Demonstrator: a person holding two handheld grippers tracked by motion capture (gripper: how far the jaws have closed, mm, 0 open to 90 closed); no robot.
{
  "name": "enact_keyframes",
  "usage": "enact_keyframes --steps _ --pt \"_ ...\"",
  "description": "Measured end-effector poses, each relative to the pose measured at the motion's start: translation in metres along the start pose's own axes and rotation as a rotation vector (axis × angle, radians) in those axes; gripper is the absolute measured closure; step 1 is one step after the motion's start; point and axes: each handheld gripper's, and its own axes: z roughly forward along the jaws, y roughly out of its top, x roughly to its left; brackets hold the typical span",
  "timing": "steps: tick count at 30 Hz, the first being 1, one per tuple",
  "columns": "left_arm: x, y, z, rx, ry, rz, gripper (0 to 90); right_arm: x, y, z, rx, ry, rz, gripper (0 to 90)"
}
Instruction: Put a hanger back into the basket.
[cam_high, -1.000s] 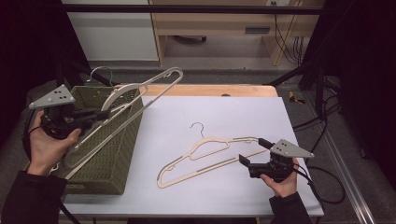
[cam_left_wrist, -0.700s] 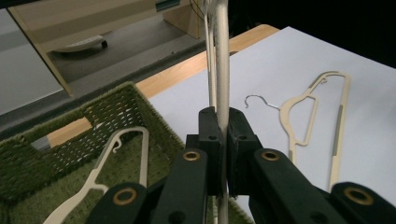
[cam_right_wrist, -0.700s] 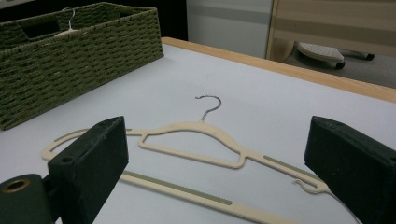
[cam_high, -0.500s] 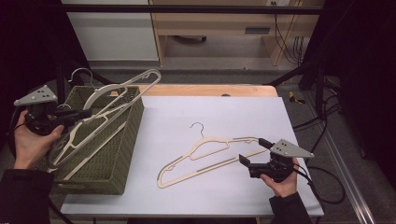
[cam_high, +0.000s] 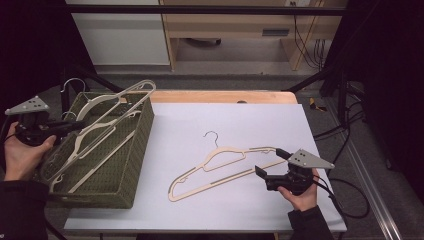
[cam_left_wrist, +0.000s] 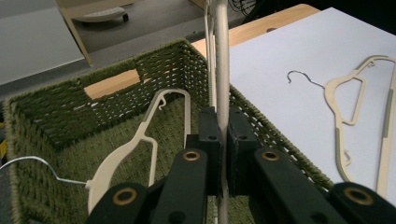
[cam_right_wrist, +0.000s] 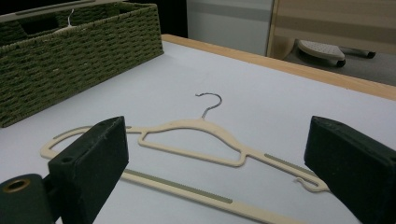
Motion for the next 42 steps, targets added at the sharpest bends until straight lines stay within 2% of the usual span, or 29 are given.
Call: enact_keyframes --steps 4,14,17,26,32,37,42 --pt "0.007 -0.006 -0.002 -0.001 0.011 -0.016 86.0 0.000 0.000 0.000 0.000 -0.002 -0.001 7.0" --pt "0.018 -0.019 -0.005 0.035 0.029 -0.041 86.0 0.000 0.000 0.000 0.000 -0.001 -0.002 7.0" --pt "0.019 -0.026 -0.001 0.063 0.029 -0.049 86.0 0.000 0.000 0.000 0.003 0.000 -0.006 7.0" --pt "0.014 -0.037 0.015 0.107 0.005 -0.068 85.5 0.000 0.000 0.000 0.002 -0.002 -0.003 7.0" --pt "0.013 -0.047 0.028 0.116 -0.011 -0.105 85.5 0.000 0.000 0.000 0.006 0.000 -0.003 7.1" --pt "0.013 -0.057 0.038 0.147 -0.023 -0.131 85.1 0.000 0.000 0.000 0.005 0.002 -0.009 7.1" --pt "0.013 -0.064 0.043 0.158 -0.030 -0.156 84.0 0.000 0.000 0.000 0.003 -0.001 -0.004 7.6"
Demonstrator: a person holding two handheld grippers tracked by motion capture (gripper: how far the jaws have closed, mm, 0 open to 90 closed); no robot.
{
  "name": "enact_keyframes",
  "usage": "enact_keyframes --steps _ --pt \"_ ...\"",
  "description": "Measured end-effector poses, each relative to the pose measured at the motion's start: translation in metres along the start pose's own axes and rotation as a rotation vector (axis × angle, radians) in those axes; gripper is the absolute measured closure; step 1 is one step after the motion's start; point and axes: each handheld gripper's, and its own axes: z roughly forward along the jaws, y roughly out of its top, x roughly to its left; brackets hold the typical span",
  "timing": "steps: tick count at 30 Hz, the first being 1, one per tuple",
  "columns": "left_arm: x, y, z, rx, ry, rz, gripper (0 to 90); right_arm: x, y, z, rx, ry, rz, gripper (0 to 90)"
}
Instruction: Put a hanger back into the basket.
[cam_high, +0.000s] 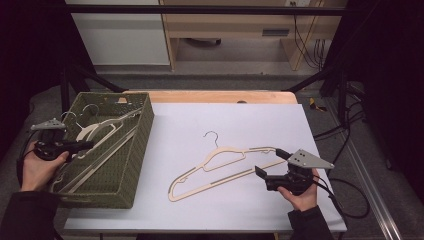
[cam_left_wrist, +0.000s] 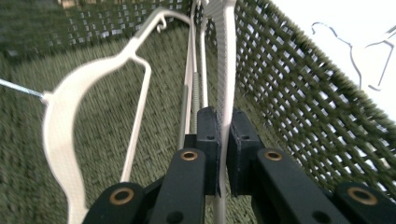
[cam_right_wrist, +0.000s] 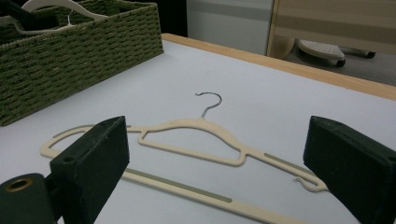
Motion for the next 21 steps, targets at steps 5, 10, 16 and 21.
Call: enact_keyframes --steps 5,10,16,21 --pt "0.003 -0.008 0.003 0.008 0.005 -0.037 83.1 0.000 0.000 0.000 0.000 0.000 0.002 7.5" --pt "0.007 -0.012 0.006 0.024 0.044 -0.059 82.9 0.000 0.000 0.000 0.001 -0.001 0.002 7.5" --pt "0.012 -0.013 0.010 0.085 0.079 -0.093 82.5 0.000 0.000 0.000 0.002 -0.002 0.004 7.4" --pt "0.017 -0.016 0.013 0.114 0.134 -0.123 80.7 0.000 0.000 0.000 0.002 -0.003 0.003 7.4"
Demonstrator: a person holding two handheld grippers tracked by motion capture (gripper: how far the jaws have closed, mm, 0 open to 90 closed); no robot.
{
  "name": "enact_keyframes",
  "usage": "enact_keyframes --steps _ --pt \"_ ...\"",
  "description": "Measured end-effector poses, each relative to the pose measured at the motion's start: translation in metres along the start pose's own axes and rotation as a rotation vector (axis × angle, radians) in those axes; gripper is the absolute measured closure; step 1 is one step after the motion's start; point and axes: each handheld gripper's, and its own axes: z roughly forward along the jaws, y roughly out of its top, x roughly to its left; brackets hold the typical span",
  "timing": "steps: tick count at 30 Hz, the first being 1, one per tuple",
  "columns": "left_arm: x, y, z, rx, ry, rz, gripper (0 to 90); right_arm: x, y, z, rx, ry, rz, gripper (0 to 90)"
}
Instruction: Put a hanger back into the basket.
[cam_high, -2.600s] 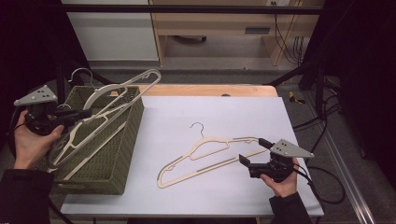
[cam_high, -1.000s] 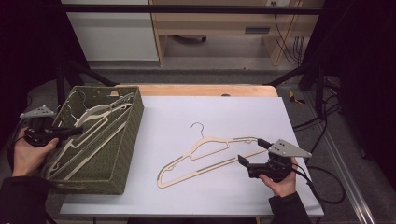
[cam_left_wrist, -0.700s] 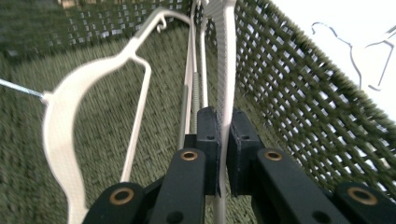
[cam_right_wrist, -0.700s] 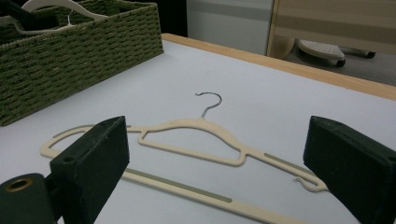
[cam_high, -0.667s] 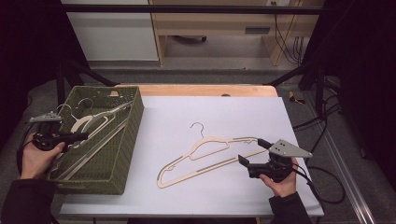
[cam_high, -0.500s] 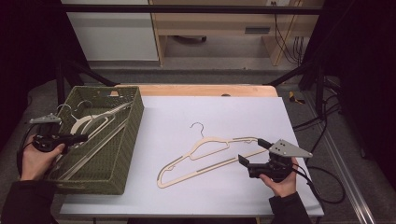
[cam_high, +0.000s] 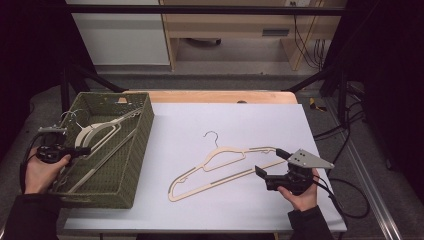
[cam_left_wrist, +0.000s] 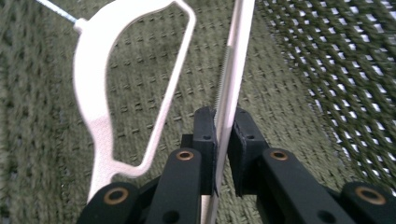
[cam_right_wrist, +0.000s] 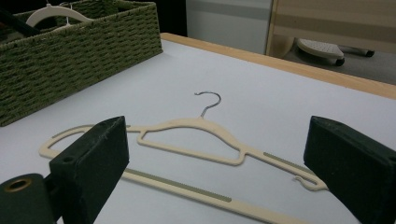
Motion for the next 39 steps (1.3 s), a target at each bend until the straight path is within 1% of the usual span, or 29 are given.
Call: enact_keyframes --steps 1,2,3,6,8,10,11,12,13,14,15,16,18,19,21,22,23,24,25,27,29,30,34,35,36,38,39 --pt "0.000 0.000 0.000 0.000 0.000 0.000 80.4 0.000 0.000 0.000 0.000 0.000 0.000 7.4" --pt "0.001 -0.001 0.002 0.015 0.026 0.002 79.7 0.000 0.000 0.000 0.001 0.001 0.001 7.4" --pt "0.002 -0.002 0.002 0.021 0.035 0.004 78.3 0.000 0.000 0.000 0.002 0.001 0.002 7.4" --pt "0.003 -0.002 0.003 0.026 0.050 -0.007 73.9 0.000 0.000 0.001 0.003 0.002 0.002 7.4" --pt "0.003 -0.002 0.004 0.033 0.064 -0.003 70.7 0.000 0.000 0.001 0.002 0.002 0.002 7.4" --pt "0.003 -0.001 0.004 0.025 0.096 -0.003 63.2 0.000 0.000 0.001 0.004 0.001 0.004 7.4" --pt "0.003 -0.001 0.006 0.013 0.108 -0.015 58.6 0.000 0.000 0.001 0.004 0.001 0.003 7.4" --pt "0.004 -0.001 0.005 0.025 0.116 -0.005 54.9 0.000 0.000 0.001 0.005 0.002 0.004 7.4" --pt "0.005 -0.002 0.007 0.019 0.116 -0.024 52.4 0.000 0.000 0.001 0.005 0.001 0.004 7.4" --pt "0.006 -0.002 0.007 0.020 0.122 -0.024 49.2 0.000 0.000 0.001 0.005 0.002 0.004 7.4" --pt "0.007 -0.003 0.007 0.026 0.131 -0.014 46.5 0.000 0.000 0.001 0.005 0.002 0.004 7.4" --pt "0.007 -0.004 0.008 0.025 0.136 -0.016 46.1 0.000 0.000 0.001 0.004 0.002 0.001 7.4" --pt "0.008 -0.004 0.009 0.032 0.135 -0.013 45.6 0.000 0.000 0.001 0.004 0.002 0.001 7.4" --pt "0.009 -0.005 0.009 0.032 0.138 -0.025 45.6 0.000 0.000 0.001 0.007 0.001 0.003 7.4" --pt "0.009 -0.005 0.009 0.033 0.137 -0.027 45.0 0.000 -0.001 0.001 0.008 0.001 0.003 7.4" --pt "0.009 -0.005 0.010 0.026 0.142 -0.043 44.7 0.000 -0.001 0.001 0.008 0.001 0.003 7.4" --pt "0.009 -0.005 0.010 0.026 0.142 -0.043 43.4 0.000 -0.001 0.001 0.008 0.001 0.003 7.4" --pt "0.009 -0.005 0.011 0.034 0.148 -0.051 41.6 0.000 -0.001 0.001 0.008 0.000 0.003 7.3" --pt "0.010 -0.006 0.011 0.044 0.146 -0.049 40.6 0.000 -0.001 0.001 0.006 0.000 0.002 7.3" --pt "0.011 -0.006 0.011 0.048 0.146 -0.048 38.8 0.000 -0.001 0.001 0.005 0.000 0.002 7.3" --pt "0.011 -0.006 0.010 0.042 0.146 -0.051 37.3 0.001 -0.001 0.001 0.006 0.000 0.005 7.3" --pt "0.011 -0.007 0.009 0.038 0.151 -0.060 37.1 0.001 -0.001 0.001 0.005 0.001 0.003 7.3" --pt "0.011 -0.007 0.008 0.034 0.149 -0.057 33.8 0.001 -0.001 0.001 0.006 0.001 0.003 7.3" --pt "0.012 -0.007 0.007 0.027 0.146 -0.059 33.6 0.001 0.000 0.001 0.005 0.000 0.003 7.3" --pt "0.011 -0.007 0.004 0.001 0.138 -0.064 33.1 0.001 0.000 0.001 0.004 0.000 0.003 7.3" --pt "0.010 -0.006 0.002 -0.001 0.134 -0.067 32.6 0.001 0.000 0.000 0.003 -0.002 0.003 7.3" --pt "0.008 -0.005 -0.002 -0.018 0.137 -0.056 32.2 0.000 0.000 0.000 0.000 -0.001 0.001 7.3"
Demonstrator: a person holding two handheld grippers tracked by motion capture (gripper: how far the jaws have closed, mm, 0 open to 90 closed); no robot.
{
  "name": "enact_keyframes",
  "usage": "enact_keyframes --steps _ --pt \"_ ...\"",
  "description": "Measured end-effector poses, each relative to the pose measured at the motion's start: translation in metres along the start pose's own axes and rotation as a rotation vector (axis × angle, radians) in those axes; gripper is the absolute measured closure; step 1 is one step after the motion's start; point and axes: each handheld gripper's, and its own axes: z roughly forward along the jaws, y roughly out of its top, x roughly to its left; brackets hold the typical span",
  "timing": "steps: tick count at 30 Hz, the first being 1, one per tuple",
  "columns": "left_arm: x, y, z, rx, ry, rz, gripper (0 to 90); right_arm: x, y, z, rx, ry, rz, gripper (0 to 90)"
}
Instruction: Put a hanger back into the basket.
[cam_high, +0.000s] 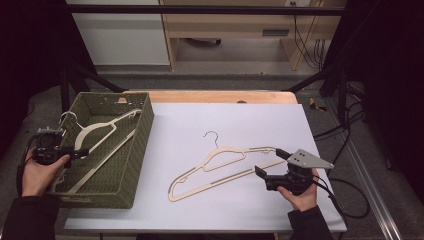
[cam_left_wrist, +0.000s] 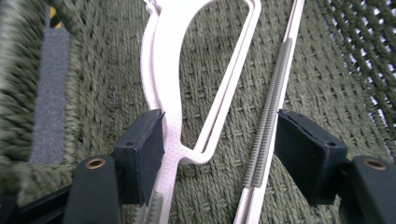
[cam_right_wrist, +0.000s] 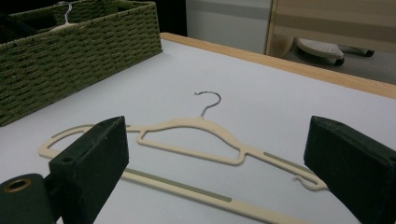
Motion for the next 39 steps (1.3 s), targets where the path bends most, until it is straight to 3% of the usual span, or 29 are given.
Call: enact_keyframes --steps 3,6,9,13,15,16,17,20,21,26,27,29,31,34,36,39 --pt "-0.003 0.001 -0.006 -0.027 -0.002 0.001 31.3 0.000 0.000 0.000 -0.001 -0.002 0.000 7.2" --pt "-0.013 0.005 -0.021 -0.111 -0.036 0.040 28.9 0.000 0.000 0.000 -0.001 -0.002 0.001 7.1" --pt "-0.024 0.007 -0.032 -0.186 -0.079 0.047 25.3 -0.001 0.001 -0.001 -0.004 -0.001 0.006 7.1" --pt "-0.036 0.011 -0.041 -0.239 -0.116 0.069 18.9 -0.001 0.002 -0.003 -0.012 -0.004 0.004 7.1" --pt "-0.052 0.015 -0.050 -0.294 -0.150 0.099 16.7 -0.001 0.003 -0.004 -0.014 -0.005 0.007 7.0" --pt "-0.052 0.015 -0.050 -0.294 -0.150 0.099 15.3 -0.001 0.003 -0.004 -0.014 -0.005 0.007 7.0" --pt "-0.064 0.018 -0.056 -0.325 -0.174 0.130 14.7 -0.001 0.003 -0.004 -0.016 -0.003 0.004 7.0" --pt "-0.077 0.019 -0.060 -0.366 -0.208 0.146 11.6 -0.001 0.003 -0.003 -0.015 -0.003 0.006 7.0" --pt "-0.091 0.020 -0.063 -0.397 -0.242 0.161 9.9 -0.001 0.003 -0.003 -0.013 -0.003 0.007 7.0" --pt "-0.126 0.023 -0.066 -0.446 -0.316 0.211 7.1 -0.001 0.003 -0.003 -0.010 -0.005 0.009 7.0" --pt "-0.126 0.023 -0.066 -0.446 -0.316 0.211 6.8 -0.002 0.003 -0.003 -0.011 -0.005 0.008 7.0" --pt "-0.144 0.025 -0.066 -0.468 -0.349 0.241 6.2 -0.002 0.003 -0.003 -0.010 -0.006 0.009 7.0" --pt "-0.150 0.025 -0.065 -0.473 -0.363 0.245 5.4 -0.002 0.003 -0.003 -0.010 -0.005 0.010 6.9" --pt "-0.172 0.022 -0.058 -0.493 -0.413 0.256 5.2 -0.002 0.003 -0.003 -0.011 -0.006 0.011 6.9" --pt "-0.177 0.021 -0.056 -0.495 -0.421 0.263 5.2 -0.002 0.003 -0.003 -0.011 -0.006 0.011 6.9" --pt "-0.199 0.016 -0.047 -0.497 -0.435 0.303 5.2 -0.002 0.003 -0.002 -0.009 -0.003 0.011 6.9"
